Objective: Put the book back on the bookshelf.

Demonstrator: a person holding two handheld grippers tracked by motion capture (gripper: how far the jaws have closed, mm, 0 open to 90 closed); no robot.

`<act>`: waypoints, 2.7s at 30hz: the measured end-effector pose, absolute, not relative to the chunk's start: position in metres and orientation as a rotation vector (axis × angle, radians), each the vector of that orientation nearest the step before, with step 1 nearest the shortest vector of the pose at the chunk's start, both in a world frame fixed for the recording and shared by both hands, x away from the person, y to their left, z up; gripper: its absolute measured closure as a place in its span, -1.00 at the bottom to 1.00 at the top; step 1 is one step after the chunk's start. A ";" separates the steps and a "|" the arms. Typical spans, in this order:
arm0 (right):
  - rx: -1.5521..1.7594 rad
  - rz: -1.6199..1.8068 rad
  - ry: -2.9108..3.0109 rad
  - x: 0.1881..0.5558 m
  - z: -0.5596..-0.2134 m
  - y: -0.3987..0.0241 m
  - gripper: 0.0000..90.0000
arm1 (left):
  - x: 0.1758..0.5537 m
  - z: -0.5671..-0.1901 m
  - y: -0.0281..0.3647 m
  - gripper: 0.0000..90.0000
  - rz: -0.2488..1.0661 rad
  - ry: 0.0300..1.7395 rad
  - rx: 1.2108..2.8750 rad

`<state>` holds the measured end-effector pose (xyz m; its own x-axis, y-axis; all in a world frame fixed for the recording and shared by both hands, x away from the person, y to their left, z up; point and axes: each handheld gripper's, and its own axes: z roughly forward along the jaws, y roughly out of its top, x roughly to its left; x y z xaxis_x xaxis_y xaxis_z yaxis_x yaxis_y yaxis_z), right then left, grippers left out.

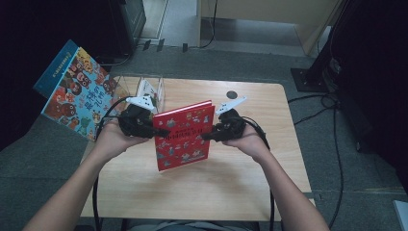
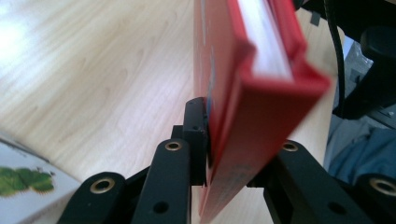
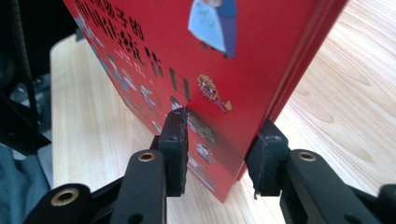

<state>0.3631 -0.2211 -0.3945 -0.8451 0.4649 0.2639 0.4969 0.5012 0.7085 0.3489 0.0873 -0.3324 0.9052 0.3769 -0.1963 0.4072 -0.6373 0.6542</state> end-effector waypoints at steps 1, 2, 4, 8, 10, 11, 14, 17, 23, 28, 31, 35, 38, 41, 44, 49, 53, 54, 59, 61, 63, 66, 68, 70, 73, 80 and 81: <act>-0.860 -1.291 -2.680 0.363 -0.395 -0.221 0.39 | 0.349 -0.331 0.088 0.69 -0.072 0.565 2.336; -0.851 -1.300 -2.676 0.363 -0.396 -0.220 0.39 | 0.350 -0.331 0.088 0.67 -0.090 0.573 2.342; -0.827 -1.316 -2.680 0.361 -0.398 -0.217 0.39 | 0.351 -0.327 0.088 0.65 -0.106 0.584 2.378; -0.807 -1.346 -2.667 0.361 -0.401 -0.213 0.39 | 0.353 -0.323 0.084 0.63 -0.113 0.623 2.451; -0.796 -1.356 -2.659 0.361 -0.401 -0.211 0.39 | 0.355 -0.318 0.081 0.61 -0.113 0.634 2.477; -0.790 -1.365 -2.657 0.360 -0.402 -0.210 0.38 | 0.356 -0.316 0.079 0.61 -0.101 0.632 2.486; -0.788 -1.376 -2.657 0.360 -0.402 -0.209 0.37 | 0.360 -0.309 0.069 0.59 -0.100 0.638 2.529; -0.784 -1.389 -2.644 0.361 -0.403 -0.210 0.35 | 0.366 -0.303 0.057 0.57 -0.090 0.629 2.601; -0.777 -1.419 -2.633 0.362 -0.406 -0.212 0.32 | 0.378 -0.295 0.038 0.53 -0.082 0.640 2.669; -0.770 -1.463 -2.622 0.358 -0.411 -0.217 0.31 | 0.386 -0.292 0.023 0.53 -0.122 0.594 2.725; -0.773 -1.498 -2.610 0.357 -0.413 -0.219 0.31 | 0.389 -0.293 0.011 0.54 -0.124 0.578 2.769; -0.756 -1.526 -2.615 0.355 -0.415 -0.223 0.27 | 0.394 -0.292 0.006 0.59 -0.186 0.657 2.793; -0.775 -1.548 -2.669 0.352 -0.418 -0.228 0.18 | 0.396 -0.292 0.007 0.72 -0.188 0.686 2.789; -0.825 -1.555 -2.685 0.349 -0.424 -0.236 0.18 | 0.396 -0.291 0.010 0.77 -0.211 0.697 2.786; -0.870 -1.548 -2.708 0.345 -0.434 -0.244 0.18 | 0.400 -0.290 0.016 0.77 -0.232 0.742 2.754; -0.903 -1.518 -2.772 0.335 -0.444 -0.255 0.16 | 0.405 -0.281 0.032 0.77 -0.242 0.830 2.681; -0.977 -1.539 -2.771 0.331 -0.452 -0.265 0.14 | 0.406 -0.272 0.045 0.77 -0.262 0.878 2.622; -1.001 -1.537 -2.776 0.331 -0.454 -0.267 0.14 | 0.406 -0.270 0.049 0.77 -0.259 0.894 2.613; -1.051 -1.518 -2.776 0.331 -0.466 -0.273 0.19 | 0.405 -0.266 0.064 0.77 -0.255 0.928 2.581; -1.076 -1.525 -2.769 0.333 -0.471 -0.275 0.18 | 0.404 -0.265 0.071 0.76 -0.254 0.954 2.563; -1.115 -1.505 -2.767 0.335 -0.475 -0.276 0.16 | 0.403 -0.263 0.079 0.76 -0.257 0.973 2.543; -1.159 -1.450 -2.781 0.340 -0.481 -0.276 0.16 | 0.400 -0.262 0.092 0.76 -0.262 1.016 2.499; -1.180 -1.424 -2.804 0.342 -0.483 -0.276 0.15 | 0.399 -0.262 0.098 0.76 -0.254 1.033 2.482; -1.196 -1.417 -2.812 0.344 -0.486 -0.276 0.11 | 0.396 -0.263 0.106 0.76 -0.244 1.046 2.452; -1.211 -1.428 -2.796 0.348 -0.492 -0.277 0.10 | 0.393 -0.264 0.116 0.76 -0.255 1.080 2.423; -1.246 -1.378 -2.824 0.357 -0.503 -0.275 0.09 | 0.385 -0.262 0.138 0.76 -0.261 1.120 2.388; -1.256 -1.379 -2.821 0.358 -0.505 -0.275 0.09 | 0.384 -0.262 0.141 0.76 -0.260 1.131 2.383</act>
